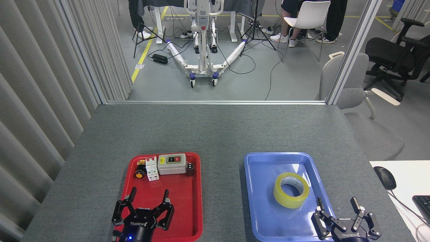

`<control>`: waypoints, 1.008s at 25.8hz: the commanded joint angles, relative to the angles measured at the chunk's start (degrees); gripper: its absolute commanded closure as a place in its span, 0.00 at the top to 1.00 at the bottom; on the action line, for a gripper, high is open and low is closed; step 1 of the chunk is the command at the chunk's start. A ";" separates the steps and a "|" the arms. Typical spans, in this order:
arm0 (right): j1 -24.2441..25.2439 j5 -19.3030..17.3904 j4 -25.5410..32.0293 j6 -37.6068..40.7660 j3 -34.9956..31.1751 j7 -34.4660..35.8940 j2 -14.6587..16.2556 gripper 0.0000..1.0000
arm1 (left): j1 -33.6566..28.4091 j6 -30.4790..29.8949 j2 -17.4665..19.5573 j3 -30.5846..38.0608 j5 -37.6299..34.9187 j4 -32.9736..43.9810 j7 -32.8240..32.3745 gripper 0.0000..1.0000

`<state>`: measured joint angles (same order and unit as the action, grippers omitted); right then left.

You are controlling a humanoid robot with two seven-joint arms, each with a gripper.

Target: Place and move tape with both arms

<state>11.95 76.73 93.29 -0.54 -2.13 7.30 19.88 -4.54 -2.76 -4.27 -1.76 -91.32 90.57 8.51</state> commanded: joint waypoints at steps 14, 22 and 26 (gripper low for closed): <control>1.05 -0.36 1.02 -0.16 0.55 -0.09 0.95 0.99 | -2.05 -0.32 0.49 -0.08 0.00 1.45 0.01 1.00; 1.40 -0.36 0.93 -0.16 0.55 -0.09 0.86 0.99 | -1.96 -0.32 0.84 -0.08 0.00 1.54 0.01 1.00; 1.40 -0.36 0.93 -0.16 0.55 -0.09 0.86 0.99 | -2.05 -0.32 0.66 -0.08 0.00 1.71 0.01 1.00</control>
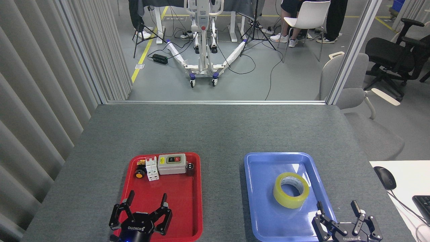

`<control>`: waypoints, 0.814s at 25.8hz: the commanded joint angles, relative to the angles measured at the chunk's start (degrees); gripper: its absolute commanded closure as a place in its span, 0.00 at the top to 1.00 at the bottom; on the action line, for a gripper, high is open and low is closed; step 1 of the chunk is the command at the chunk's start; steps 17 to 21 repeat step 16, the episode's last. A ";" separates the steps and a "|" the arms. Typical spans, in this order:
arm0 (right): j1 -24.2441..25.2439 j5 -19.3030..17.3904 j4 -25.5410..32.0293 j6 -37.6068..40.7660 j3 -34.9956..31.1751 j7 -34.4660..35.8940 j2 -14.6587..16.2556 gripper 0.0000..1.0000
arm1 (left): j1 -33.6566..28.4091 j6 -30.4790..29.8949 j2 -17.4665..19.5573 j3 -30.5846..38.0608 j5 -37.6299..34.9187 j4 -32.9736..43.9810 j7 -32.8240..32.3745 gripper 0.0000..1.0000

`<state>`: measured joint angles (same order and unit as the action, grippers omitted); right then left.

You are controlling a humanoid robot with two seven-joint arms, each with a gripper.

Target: Place and move tape with both arms

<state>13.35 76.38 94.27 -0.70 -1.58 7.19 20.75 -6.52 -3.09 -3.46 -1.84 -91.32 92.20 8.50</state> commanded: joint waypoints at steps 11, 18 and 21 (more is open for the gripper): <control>0.01 0.00 -0.05 0.09 0.00 -0.07 -0.01 0.99 | 0.54 0.90 0.03 3.51 0.09 0.35 1.17 1.00; 0.01 -0.09 -0.05 0.26 0.00 -0.07 0.08 0.99 | 0.81 0.63 -0.32 3.69 0.52 -0.70 5.74 1.00; 0.01 -0.09 -0.05 0.26 0.00 -0.07 0.08 0.99 | 0.81 0.63 -0.32 3.69 0.52 -0.70 5.74 1.00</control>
